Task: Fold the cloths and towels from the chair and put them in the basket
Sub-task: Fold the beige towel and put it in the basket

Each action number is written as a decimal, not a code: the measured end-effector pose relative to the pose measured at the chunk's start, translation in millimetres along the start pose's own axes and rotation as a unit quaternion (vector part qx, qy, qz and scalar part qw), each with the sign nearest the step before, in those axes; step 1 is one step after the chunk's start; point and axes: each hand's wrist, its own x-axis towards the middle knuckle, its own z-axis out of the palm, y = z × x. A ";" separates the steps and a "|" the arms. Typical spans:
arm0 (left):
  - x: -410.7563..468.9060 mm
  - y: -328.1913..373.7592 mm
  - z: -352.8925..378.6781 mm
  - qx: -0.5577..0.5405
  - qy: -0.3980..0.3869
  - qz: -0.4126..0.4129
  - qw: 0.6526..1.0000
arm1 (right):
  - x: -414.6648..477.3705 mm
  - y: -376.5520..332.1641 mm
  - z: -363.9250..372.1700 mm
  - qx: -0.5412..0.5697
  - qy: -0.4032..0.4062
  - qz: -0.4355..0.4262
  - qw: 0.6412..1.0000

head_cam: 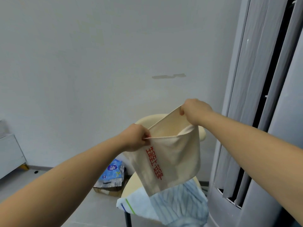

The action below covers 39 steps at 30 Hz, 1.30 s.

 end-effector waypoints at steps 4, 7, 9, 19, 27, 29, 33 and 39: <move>-1.6 -13.0 1.5 0.039 -0.010 -0.011 0.999 | 3.9 9.2 7.7 -0.029 -0.031 0.059 0.997; -3.2 -21.3 -1.8 0.053 -0.026 -0.018 0.998 | 8.1 13.6 13.4 0.010 -0.055 0.124 0.991; -4.6 -26.6 -5.4 0.066 -0.046 -0.021 0.997 | 8.9 16.6 14.8 0.019 -0.061 0.154 0.986; -5.6 -45.1 -22.0 0.094 -0.008 -0.042 0.995 | 5.0 30.6 17.4 0.050 -0.221 0.250 0.941; -12.8 -30.6 -25.6 0.179 0.003 0.012 0.984 | 10.1 39.8 32.3 0.168 -0.230 0.327 0.901; -13.4 -27.4 -25.4 0.185 -0.007 0.022 0.982 | 9.8 41.7 35.7 0.148 -0.184 0.300 0.924; -15.1 -27.5 -27.6 0.176 -0.043 0.032 0.983 | 10.3 45.8 45.7 0.068 -0.142 0.287 0.945; -17.8 -32.4 -28.9 0.159 0.016 0.066 0.985 | -1.9 46.4 38.5 0.063 -0.163 0.291 0.941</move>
